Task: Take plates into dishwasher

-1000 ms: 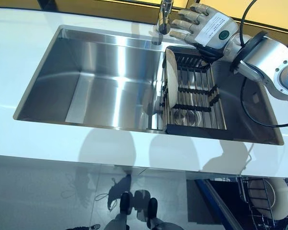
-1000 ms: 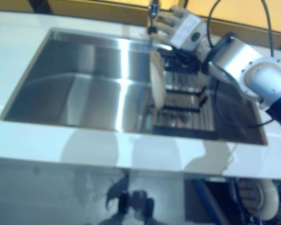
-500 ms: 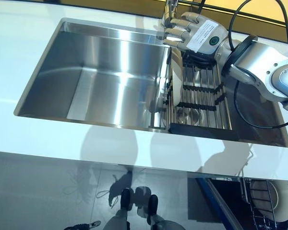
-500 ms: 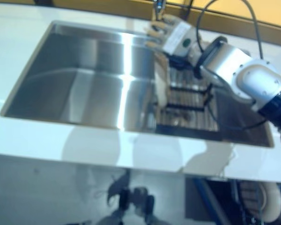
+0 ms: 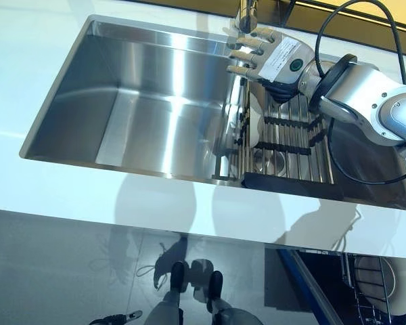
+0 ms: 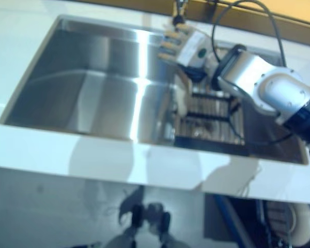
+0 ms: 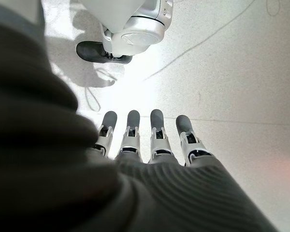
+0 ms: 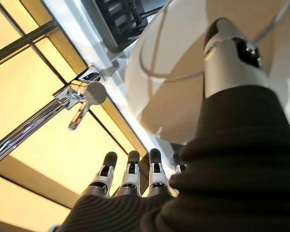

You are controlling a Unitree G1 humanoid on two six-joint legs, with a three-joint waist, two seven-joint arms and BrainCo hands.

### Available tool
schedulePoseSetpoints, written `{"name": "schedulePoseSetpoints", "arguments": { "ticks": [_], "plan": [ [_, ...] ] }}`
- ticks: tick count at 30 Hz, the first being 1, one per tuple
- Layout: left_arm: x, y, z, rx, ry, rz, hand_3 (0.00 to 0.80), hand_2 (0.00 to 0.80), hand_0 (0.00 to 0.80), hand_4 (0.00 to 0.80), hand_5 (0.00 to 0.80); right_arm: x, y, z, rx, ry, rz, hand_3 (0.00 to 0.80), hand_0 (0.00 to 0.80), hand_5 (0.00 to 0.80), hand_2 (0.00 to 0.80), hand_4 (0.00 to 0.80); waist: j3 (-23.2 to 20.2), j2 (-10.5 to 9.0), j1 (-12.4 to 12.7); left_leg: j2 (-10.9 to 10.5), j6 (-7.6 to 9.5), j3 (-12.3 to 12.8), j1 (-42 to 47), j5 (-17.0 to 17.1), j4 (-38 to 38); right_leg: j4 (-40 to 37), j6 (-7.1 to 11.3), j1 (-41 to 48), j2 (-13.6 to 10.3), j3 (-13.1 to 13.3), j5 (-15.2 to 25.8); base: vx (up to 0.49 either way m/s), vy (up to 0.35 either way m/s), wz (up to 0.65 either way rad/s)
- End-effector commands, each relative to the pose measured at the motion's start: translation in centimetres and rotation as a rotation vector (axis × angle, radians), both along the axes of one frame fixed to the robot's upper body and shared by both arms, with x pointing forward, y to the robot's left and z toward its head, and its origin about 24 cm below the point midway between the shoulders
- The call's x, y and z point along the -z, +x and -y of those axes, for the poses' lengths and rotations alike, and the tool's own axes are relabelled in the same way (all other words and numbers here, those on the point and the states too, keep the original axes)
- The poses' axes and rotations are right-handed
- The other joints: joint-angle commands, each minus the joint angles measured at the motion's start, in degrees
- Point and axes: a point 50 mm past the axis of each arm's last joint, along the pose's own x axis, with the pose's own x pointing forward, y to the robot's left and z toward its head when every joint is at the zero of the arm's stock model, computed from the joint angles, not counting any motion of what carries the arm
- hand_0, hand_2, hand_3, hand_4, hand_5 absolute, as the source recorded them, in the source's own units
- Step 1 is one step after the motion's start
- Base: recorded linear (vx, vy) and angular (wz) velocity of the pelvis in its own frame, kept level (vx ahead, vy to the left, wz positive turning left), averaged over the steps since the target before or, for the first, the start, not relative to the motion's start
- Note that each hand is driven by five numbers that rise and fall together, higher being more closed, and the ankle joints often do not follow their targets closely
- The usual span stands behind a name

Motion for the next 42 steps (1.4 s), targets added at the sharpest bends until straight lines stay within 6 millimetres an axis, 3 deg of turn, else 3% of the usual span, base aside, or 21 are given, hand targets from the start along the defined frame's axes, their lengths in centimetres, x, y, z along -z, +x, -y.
{"name": "schedulePoseSetpoints", "arguments": {
  "ticks": [1, 8, 9, 10, 11, 27, 42],
  "plan": [
    [0.0, -0.8, -0.8, -0.010, 0.021, -0.027, 0.000, 0.000, 0.000, 0.000, 0.000, -1.5, -1.1, -1.0, -0.015, -0.060, 0.044, 0.000, 0.000, 0.000, 0.000, 0.000, -1.1, -1.56, 1.1, 1.2, -2.60, 2.7, 1.4, -4.4, -0.2, -0.1, 4.24, -0.3, -0.1, -1.4, -0.8, 0.000, 0.000, 0.00],
    [0.0, -1.0, -1.0, -0.012, 0.022, -0.026, 0.000, 0.000, 0.000, 0.000, 0.000, 0.3, -0.4, -0.6, 0.037, -0.134, -0.041, 0.000, 0.000, 0.000, 0.000, 0.000, -1.0, -1.86, 1.3, 1.3, -2.70, 2.9, 1.6, -4.4, -0.2, -0.1, 4.29, -0.1, -0.1, -1.5, -0.7, 0.000, 0.000, 0.00],
    [0.0, -1.1, -1.0, -0.012, 0.022, -0.026, 0.000, 0.000, 0.000, 0.000, 0.000, 0.5, -0.2, -0.5, 0.050, -0.145, -0.056, 0.376, 0.376, 0.376, 0.376, 0.376, -1.0, -2.01, 1.3, 1.3, -2.72, 2.9, 1.6, -4.4, -0.2, -0.1, 4.26, -0.1, -0.1, -1.5, -0.7, 0.000, 0.000, 0.00],
    [0.0, -1.1, -1.1, -0.012, 0.022, -0.027, 0.000, 0.000, 0.000, 0.000, 0.000, 0.7, -0.1, -0.5, 0.058, -0.157, -0.062, 0.543, 0.543, 0.543, 0.543, 0.543, -1.1, -2.06, 1.3, 1.4, -2.75, 3.0, 1.7, -4.4, -0.2, -0.1, 4.25, 0.0, -0.1, -1.6, -0.7, 0.000, 0.000, 0.00],
    [0.0, -1.2, -1.1, -0.011, 0.023, -0.026, 0.000, 0.000, 0.000, 0.000, 0.000, 0.9, 0.0, -0.4, 0.067, -0.168, -0.071, 0.800, 0.800, 0.800, 0.800, 0.800, -1.1, -2.10, 1.3, 1.4, -2.79, 3.0, 1.7, -4.4, -0.2, -0.1, 4.26, 0.0, -0.1, -1.6, -0.7, 0.000, 0.000, 0.00],
    [0.1, -1.7, -1.2, -0.024, 0.022, -0.034, 0.000, 0.000, 0.000, 0.000, 0.000, 2.2, 1.5, 1.3, 0.200, -0.240, -0.110, 0.800, 0.800, 0.800, 0.800, 0.800, -2.2, -2.53, 1.2, 1.6, -2.94, 3.7, 2.3, -4.6, -0.2, -0.1, 4.24, 0.5, 0.0, -1.3, -0.9, -0.001, 0.001, -0.01],
    [0.3, -2.4, -1.1, -0.014, 0.026, -0.063, 0.000, 0.000, 0.000, 0.000, 0.000, 0.2, 2.1, 3.7, 0.223, -0.153, -0.035, 0.800, 0.800, 0.800, 0.800, 0.800, -6.8, -3.87, -0.1, 1.8, -2.64, 4.8, 6.2, -6.4, -0.2, -0.1, 4.37, 3.9, 0.5, 0.1, -1.8, 0.007, -0.001, -0.04]
  ]
}}
